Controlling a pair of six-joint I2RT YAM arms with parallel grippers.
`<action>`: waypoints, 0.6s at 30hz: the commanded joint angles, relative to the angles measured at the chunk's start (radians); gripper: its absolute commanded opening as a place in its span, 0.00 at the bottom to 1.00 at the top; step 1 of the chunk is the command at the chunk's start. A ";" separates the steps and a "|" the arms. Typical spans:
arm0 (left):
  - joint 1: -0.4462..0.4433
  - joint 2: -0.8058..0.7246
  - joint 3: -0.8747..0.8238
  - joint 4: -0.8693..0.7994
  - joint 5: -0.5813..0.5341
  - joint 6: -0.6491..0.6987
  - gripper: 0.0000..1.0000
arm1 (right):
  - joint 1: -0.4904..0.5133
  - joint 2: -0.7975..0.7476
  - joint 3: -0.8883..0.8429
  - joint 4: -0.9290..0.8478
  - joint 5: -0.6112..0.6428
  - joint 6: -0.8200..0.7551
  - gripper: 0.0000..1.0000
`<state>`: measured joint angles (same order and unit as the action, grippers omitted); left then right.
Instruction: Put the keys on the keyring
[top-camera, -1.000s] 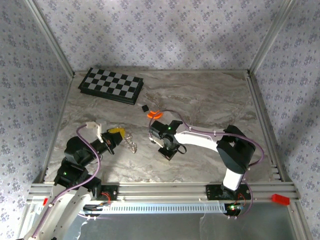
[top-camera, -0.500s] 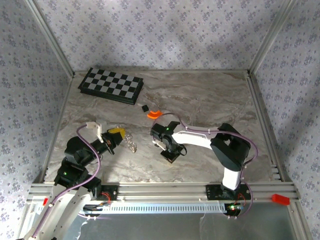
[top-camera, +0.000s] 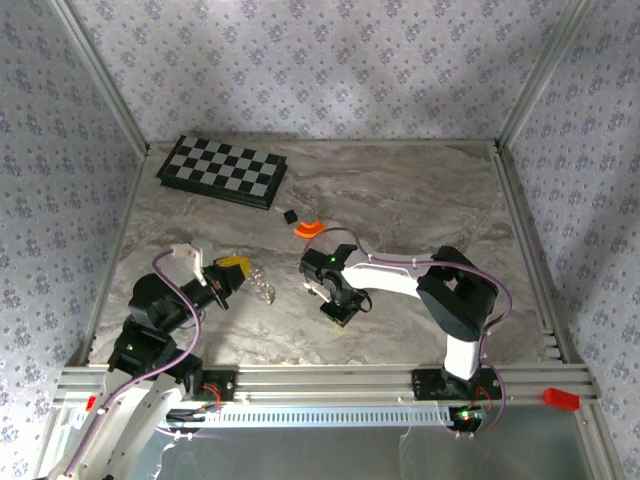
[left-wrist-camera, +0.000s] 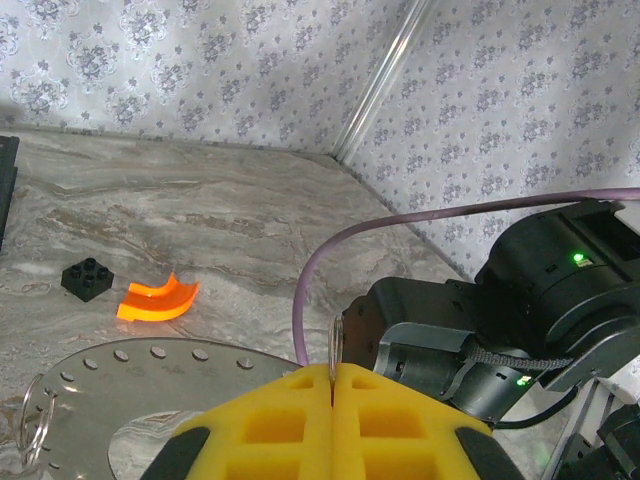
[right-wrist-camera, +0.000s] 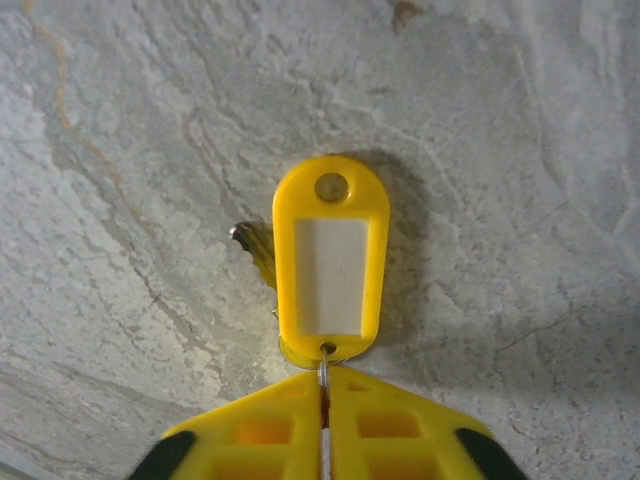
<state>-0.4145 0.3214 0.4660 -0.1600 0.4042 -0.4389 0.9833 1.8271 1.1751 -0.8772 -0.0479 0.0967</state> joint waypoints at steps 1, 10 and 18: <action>-0.003 -0.015 0.011 0.043 0.002 -0.003 0.00 | 0.012 -0.042 -0.004 0.009 0.027 0.029 0.18; -0.004 -0.025 0.010 0.041 0.007 -0.008 0.00 | 0.018 -0.177 -0.072 0.061 0.036 0.130 0.47; -0.006 -0.034 0.008 0.045 0.014 -0.012 0.00 | -0.002 -0.356 -0.270 0.229 -0.054 0.291 0.65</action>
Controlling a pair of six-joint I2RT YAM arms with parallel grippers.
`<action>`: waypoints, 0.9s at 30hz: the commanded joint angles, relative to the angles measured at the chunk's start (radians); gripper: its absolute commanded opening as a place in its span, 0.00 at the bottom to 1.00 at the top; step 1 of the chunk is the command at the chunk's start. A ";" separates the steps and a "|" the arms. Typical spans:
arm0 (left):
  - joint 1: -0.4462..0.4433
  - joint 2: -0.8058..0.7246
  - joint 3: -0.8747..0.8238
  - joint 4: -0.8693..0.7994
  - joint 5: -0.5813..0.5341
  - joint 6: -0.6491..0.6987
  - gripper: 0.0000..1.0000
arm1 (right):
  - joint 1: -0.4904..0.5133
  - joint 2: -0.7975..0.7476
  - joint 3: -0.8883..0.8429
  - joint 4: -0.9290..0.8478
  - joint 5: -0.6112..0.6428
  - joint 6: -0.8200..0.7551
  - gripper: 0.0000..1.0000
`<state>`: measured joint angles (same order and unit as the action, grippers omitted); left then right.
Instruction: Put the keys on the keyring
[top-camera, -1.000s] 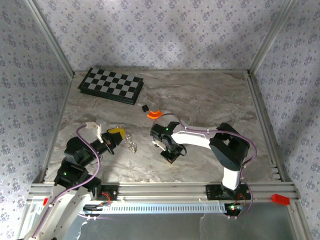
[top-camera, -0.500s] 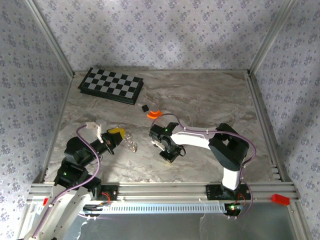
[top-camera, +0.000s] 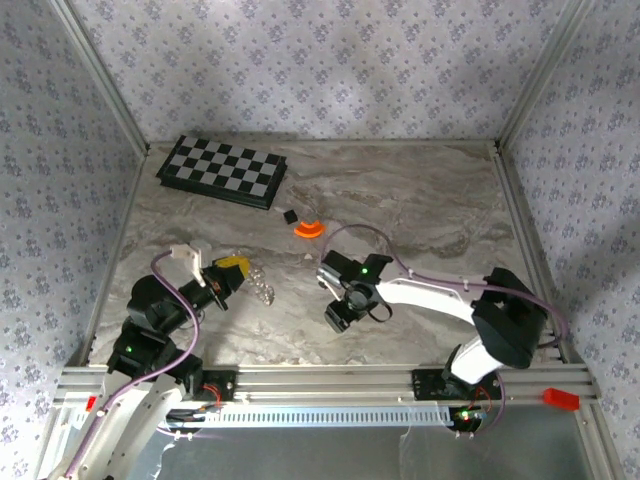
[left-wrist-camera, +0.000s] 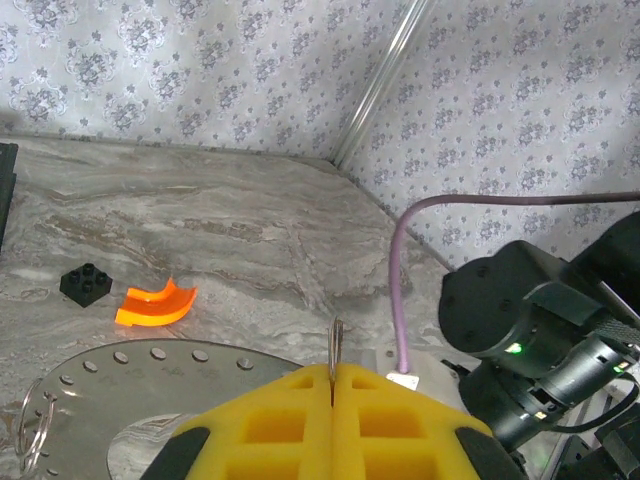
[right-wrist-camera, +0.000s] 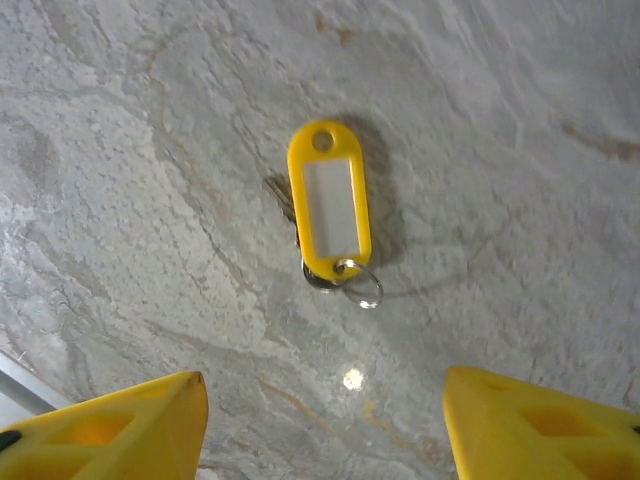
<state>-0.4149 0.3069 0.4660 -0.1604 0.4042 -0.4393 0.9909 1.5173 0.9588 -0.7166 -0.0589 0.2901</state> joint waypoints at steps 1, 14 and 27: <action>-0.006 -0.019 0.008 0.046 0.014 -0.010 0.00 | -0.021 -0.066 -0.084 0.107 -0.056 0.116 0.65; -0.010 -0.019 0.012 0.041 0.016 -0.009 0.00 | -0.178 -0.234 -0.334 0.421 -0.221 0.111 0.63; -0.010 -0.003 0.013 0.045 0.018 -0.010 0.00 | -0.251 -0.186 -0.350 0.428 -0.321 0.030 0.55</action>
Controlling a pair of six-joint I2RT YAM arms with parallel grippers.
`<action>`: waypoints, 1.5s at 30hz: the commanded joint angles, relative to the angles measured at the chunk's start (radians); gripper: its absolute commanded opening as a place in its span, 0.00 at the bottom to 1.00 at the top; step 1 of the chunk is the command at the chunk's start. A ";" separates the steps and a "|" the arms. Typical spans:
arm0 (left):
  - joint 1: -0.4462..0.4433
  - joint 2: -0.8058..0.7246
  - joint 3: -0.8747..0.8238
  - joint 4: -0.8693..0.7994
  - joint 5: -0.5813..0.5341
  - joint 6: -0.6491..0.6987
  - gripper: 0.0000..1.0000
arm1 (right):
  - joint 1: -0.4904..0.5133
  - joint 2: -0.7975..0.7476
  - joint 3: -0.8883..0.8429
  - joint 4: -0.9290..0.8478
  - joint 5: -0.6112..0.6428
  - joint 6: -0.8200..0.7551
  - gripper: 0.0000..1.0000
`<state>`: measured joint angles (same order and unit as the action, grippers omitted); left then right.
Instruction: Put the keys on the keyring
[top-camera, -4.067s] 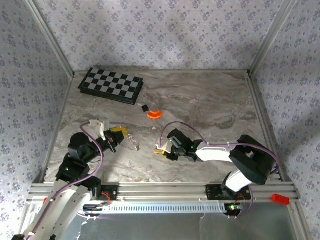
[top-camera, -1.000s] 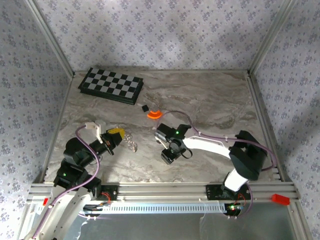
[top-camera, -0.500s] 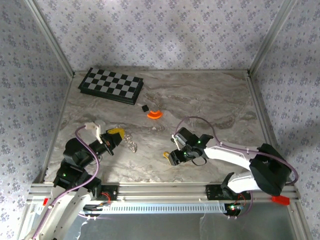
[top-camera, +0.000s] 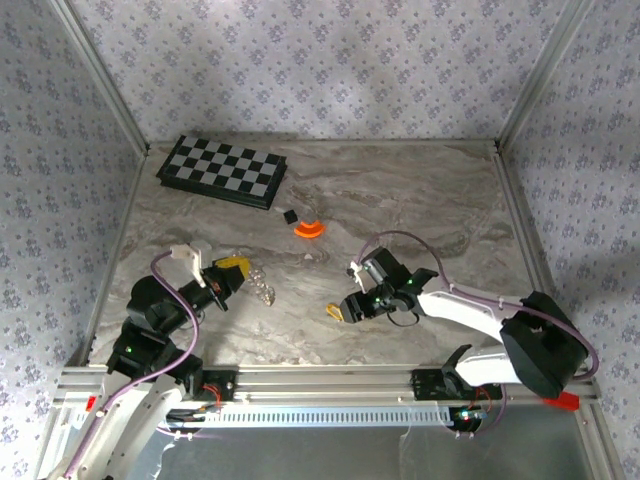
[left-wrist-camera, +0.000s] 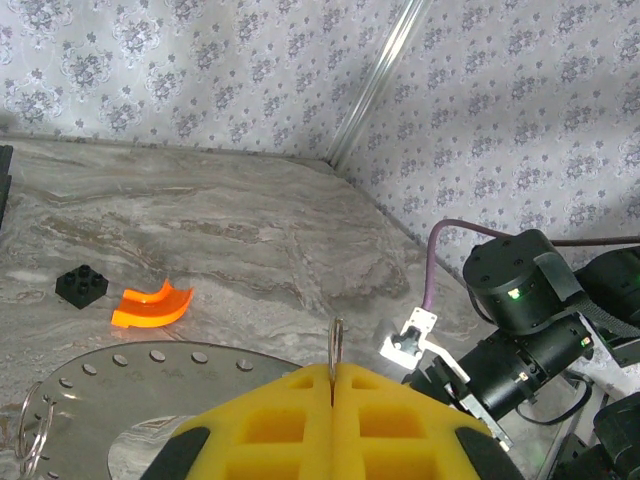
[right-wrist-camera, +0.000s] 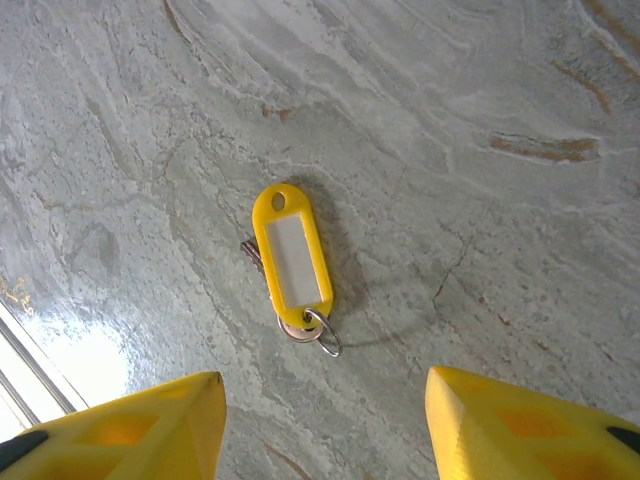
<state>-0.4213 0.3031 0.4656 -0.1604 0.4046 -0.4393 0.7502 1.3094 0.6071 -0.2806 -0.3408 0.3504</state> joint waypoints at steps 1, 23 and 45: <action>-0.004 0.001 0.012 0.047 0.017 -0.010 0.00 | -0.010 0.028 0.000 -0.001 -0.046 -0.031 0.55; -0.004 -0.002 0.008 0.048 0.019 -0.012 0.00 | 0.010 0.122 0.012 0.055 -0.098 -0.070 0.39; -0.004 -0.004 0.005 0.051 0.020 -0.013 0.00 | 0.017 0.153 0.013 0.095 -0.102 -0.075 0.24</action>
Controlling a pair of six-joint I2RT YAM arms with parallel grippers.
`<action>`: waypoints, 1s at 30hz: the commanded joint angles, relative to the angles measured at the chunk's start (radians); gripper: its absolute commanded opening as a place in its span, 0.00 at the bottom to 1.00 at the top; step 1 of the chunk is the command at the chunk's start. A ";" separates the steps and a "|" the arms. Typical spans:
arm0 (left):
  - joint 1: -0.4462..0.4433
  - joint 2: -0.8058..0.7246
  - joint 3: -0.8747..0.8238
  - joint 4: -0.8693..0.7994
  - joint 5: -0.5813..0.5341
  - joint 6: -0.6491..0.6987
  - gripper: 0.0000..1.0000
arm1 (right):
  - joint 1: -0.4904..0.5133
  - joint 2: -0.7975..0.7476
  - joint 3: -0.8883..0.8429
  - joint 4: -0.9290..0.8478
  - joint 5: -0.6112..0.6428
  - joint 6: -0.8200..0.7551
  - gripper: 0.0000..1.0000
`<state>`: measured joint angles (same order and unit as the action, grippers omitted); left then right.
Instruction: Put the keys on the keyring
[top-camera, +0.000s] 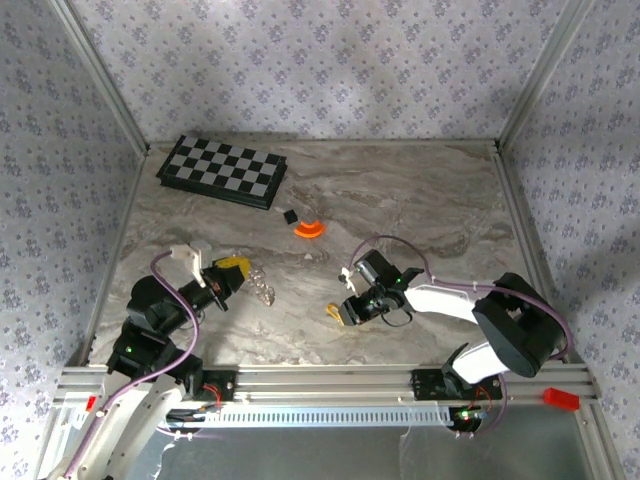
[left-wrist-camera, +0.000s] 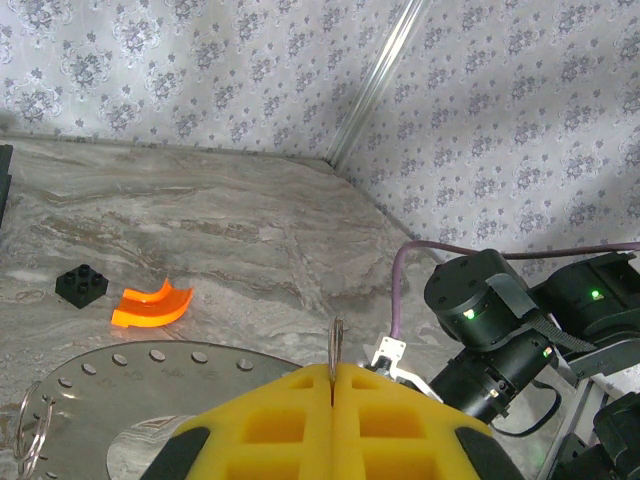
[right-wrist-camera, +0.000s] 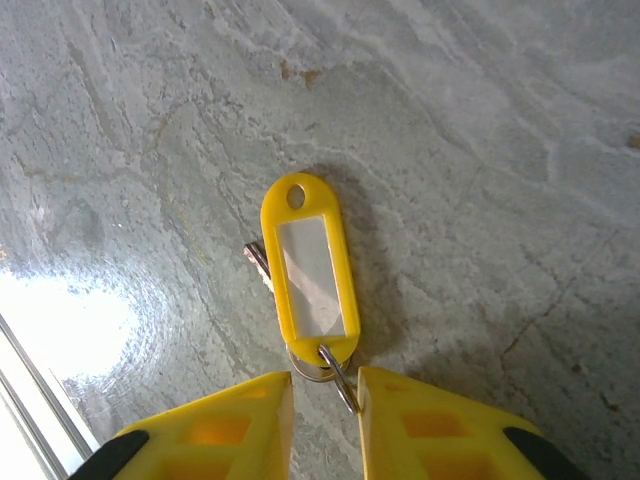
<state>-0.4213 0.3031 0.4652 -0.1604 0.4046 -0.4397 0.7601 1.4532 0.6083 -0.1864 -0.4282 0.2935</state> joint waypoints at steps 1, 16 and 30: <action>-0.003 -0.004 0.006 0.050 0.020 -0.013 0.00 | 0.006 0.009 0.012 0.000 -0.015 -0.018 0.23; -0.004 -0.007 0.007 0.045 0.019 -0.013 0.00 | 0.007 -0.017 0.011 -0.016 0.000 -0.024 0.16; -0.005 -0.009 0.011 0.041 0.020 -0.011 0.00 | 0.028 -0.051 0.023 -0.041 0.030 -0.061 0.07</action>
<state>-0.4213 0.3027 0.4652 -0.1604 0.4046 -0.4397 0.7784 1.4357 0.6083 -0.1967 -0.4187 0.2646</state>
